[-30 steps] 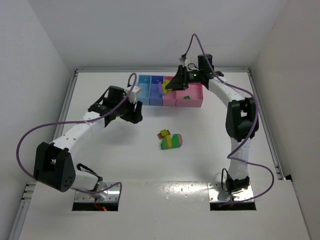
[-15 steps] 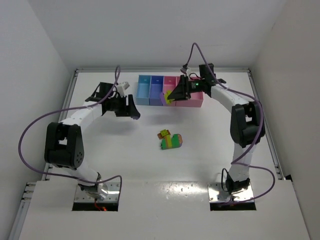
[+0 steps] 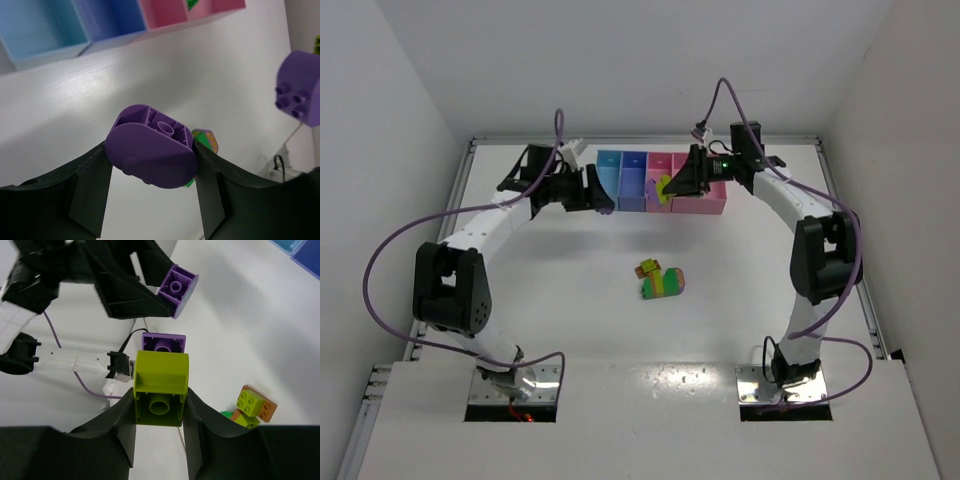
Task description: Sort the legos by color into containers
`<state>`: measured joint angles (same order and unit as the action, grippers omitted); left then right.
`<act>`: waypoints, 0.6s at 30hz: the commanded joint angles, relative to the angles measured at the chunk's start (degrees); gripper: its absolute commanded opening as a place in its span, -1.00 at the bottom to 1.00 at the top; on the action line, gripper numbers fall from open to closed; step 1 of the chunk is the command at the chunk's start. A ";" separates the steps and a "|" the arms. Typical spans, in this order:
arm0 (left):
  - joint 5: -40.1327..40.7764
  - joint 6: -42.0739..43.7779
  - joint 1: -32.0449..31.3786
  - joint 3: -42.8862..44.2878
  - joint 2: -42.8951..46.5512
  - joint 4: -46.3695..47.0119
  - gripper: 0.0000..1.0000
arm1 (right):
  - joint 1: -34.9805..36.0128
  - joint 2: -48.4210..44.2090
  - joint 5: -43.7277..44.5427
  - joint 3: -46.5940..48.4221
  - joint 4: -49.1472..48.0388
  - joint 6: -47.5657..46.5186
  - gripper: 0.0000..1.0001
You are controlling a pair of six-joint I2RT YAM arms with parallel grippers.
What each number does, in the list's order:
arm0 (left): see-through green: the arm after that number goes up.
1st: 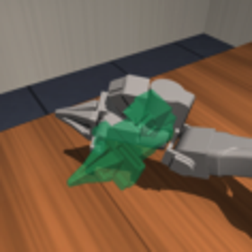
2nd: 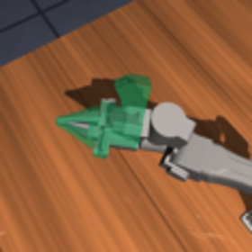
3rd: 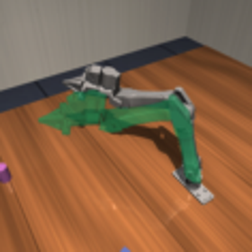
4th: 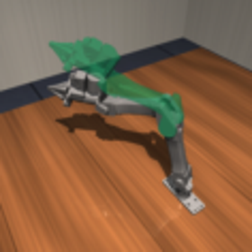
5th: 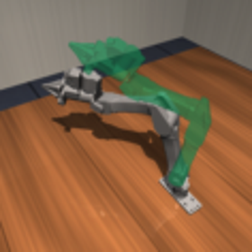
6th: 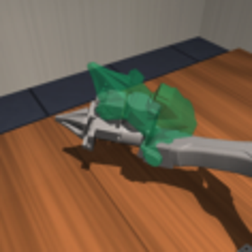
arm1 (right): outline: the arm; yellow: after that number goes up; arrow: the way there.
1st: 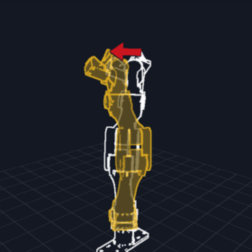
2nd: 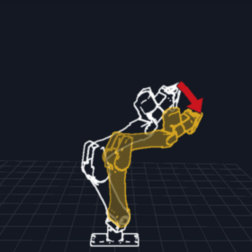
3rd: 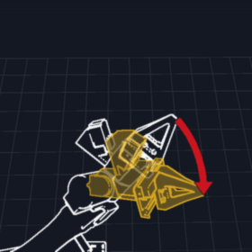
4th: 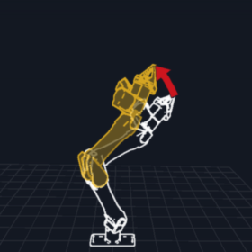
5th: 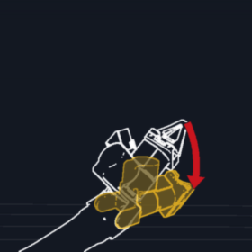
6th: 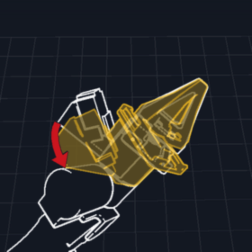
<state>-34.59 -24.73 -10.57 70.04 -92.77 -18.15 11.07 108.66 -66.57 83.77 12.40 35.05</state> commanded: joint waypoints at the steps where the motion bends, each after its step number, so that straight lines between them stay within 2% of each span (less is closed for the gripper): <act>1: 13.30 4.77 -5.16 5.89 3.21 -0.48 -0.97 | -1.14 -3.19 -0.41 -0.62 -1.07 -1.03 -1.00; 3: 19.61 7.15 -7.71 8.53 2.16 -1.36 -0.97 | -2.45 -4.24 0.99 -0.62 -1.07 -1.03 -1.00; 7: 25.77 10.14 -10.43 12.30 -1.96 -2.50 -0.97 | -4.65 -5.47 2.49 -1.14 -0.54 -1.03 -1.00; 12: 37.81 10.14 -12.28 19.67 -9.95 -3.11 -0.97 | -7.02 -7.40 4.25 -2.90 -0.54 -1.03 -1.00; 18: 41.44 10.14 -13.95 27.77 -18.22 -4.52 -0.97 | -8.79 -9.08 4.78 -4.05 -0.01 -1.56 -1.00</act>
<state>2.37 -15.29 -23.24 93.86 -109.62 -21.74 2.70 102.63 -61.98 80.12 12.99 34.48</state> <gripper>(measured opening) 0.654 0.370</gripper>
